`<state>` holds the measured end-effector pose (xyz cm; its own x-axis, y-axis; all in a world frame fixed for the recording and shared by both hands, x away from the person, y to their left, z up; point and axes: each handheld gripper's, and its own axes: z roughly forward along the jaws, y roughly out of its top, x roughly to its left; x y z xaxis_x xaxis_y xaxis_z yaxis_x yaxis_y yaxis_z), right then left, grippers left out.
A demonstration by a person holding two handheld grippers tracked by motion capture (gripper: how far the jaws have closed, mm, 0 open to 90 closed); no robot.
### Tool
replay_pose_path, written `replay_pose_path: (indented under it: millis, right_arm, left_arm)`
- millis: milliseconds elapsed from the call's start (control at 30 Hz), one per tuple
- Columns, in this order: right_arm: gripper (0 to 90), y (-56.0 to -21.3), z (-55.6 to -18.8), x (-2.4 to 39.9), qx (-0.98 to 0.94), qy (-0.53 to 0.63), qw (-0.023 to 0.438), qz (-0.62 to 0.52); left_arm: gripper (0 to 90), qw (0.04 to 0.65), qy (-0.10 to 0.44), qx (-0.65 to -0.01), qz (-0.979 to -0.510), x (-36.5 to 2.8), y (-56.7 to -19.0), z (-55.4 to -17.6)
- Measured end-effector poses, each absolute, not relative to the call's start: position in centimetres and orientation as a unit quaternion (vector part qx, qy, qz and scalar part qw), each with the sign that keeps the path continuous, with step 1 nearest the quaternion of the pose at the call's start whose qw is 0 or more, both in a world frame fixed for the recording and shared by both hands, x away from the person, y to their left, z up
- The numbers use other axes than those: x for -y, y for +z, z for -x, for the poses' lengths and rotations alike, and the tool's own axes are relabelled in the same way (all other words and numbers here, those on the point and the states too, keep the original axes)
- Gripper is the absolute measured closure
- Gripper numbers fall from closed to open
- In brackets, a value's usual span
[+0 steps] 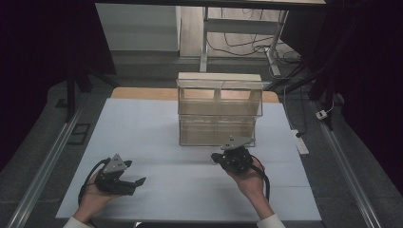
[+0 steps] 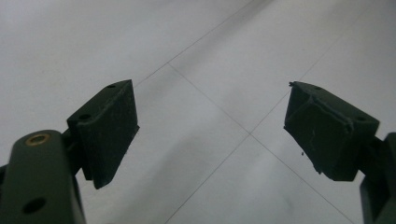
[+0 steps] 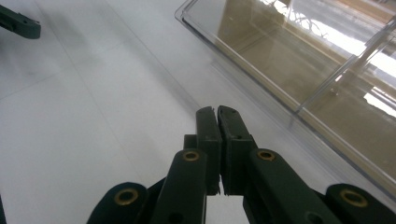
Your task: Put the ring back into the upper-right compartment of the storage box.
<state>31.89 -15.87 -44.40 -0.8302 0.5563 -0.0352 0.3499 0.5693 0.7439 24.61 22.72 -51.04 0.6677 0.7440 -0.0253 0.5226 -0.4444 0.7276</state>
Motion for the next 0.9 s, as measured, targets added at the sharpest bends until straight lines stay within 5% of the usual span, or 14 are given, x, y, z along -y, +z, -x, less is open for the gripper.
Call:
replay_pose_path:
  millis: [900]
  right_arm:
    - [86.9, -41.3, -31.0, 17.5, -0.85, 0.428, 0.17, -0.257]
  left_arm:
    - [17.2, 0.365, 0.151, -0.378, -0.837, -22.7, -51.1, -24.6]
